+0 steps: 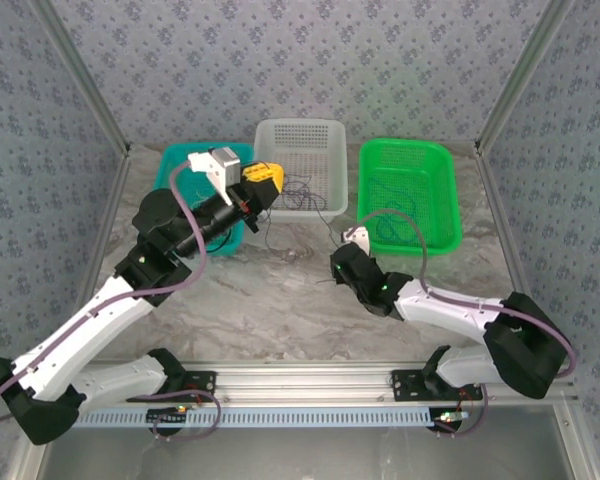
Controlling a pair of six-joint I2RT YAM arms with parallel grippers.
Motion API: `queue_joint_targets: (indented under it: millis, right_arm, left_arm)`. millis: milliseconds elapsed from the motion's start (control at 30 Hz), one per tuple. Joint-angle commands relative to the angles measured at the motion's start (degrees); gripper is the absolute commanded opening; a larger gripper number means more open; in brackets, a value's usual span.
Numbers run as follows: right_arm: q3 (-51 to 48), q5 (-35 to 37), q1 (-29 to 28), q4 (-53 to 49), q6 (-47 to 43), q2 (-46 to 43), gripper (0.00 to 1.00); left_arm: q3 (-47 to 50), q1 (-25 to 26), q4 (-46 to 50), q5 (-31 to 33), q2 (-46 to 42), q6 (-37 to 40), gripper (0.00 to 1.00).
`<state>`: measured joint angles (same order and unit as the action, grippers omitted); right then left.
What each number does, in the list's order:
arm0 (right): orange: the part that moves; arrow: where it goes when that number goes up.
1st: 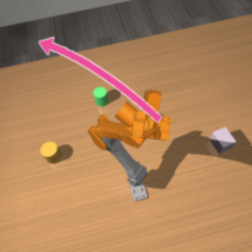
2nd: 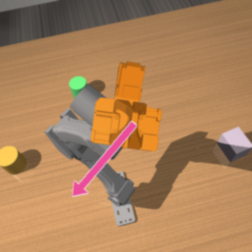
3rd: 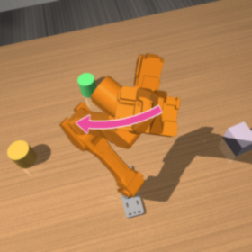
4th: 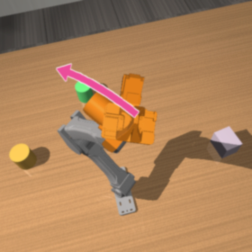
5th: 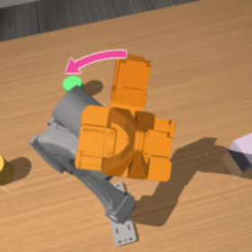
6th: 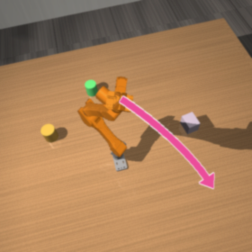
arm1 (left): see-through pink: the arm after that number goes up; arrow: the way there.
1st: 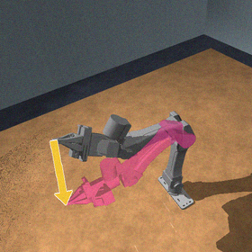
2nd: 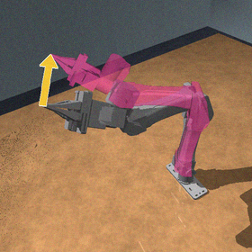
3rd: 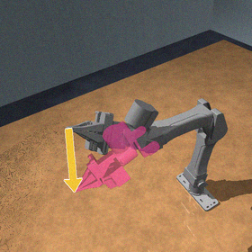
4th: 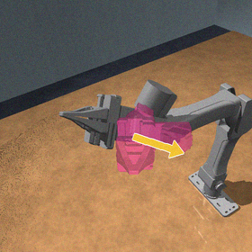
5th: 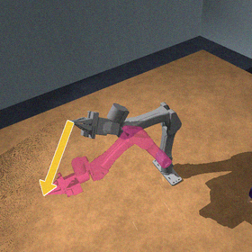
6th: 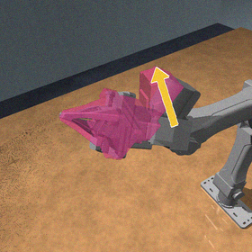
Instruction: Untangle the cables
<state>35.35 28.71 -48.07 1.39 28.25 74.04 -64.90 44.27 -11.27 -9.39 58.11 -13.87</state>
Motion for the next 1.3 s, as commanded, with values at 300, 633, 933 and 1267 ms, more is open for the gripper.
queue_joint_targets:
  millis: [300,633,933,1267]
  right_arm:
    - [-4.6,0.7,1.1,-2.4,3.1,-5.7,0.37]
    - [-6.1,-1.3,1.5,-1.4,2.3,-6.8,0.26]
    - [-7.0,-1.8,2.0,-2.4,1.6,-8.3,0.04]
    - [-5.6,-6.0,-0.2,-3.4,-10.0,-8.5,0.0]
  left_arm:
    - [-5.3,-4.2,-1.2,-1.2,4.5,0.0,0.07]
    - [-8.5,-7.4,-0.6,-2.6,7.8,0.2,0.07]
    - [-8.5,-10.0,-0.1,-2.0,8.4,0.4,0.08]
    - [-12.2,-12.7,5.8,-2.4,11.3,1.3,0.08]
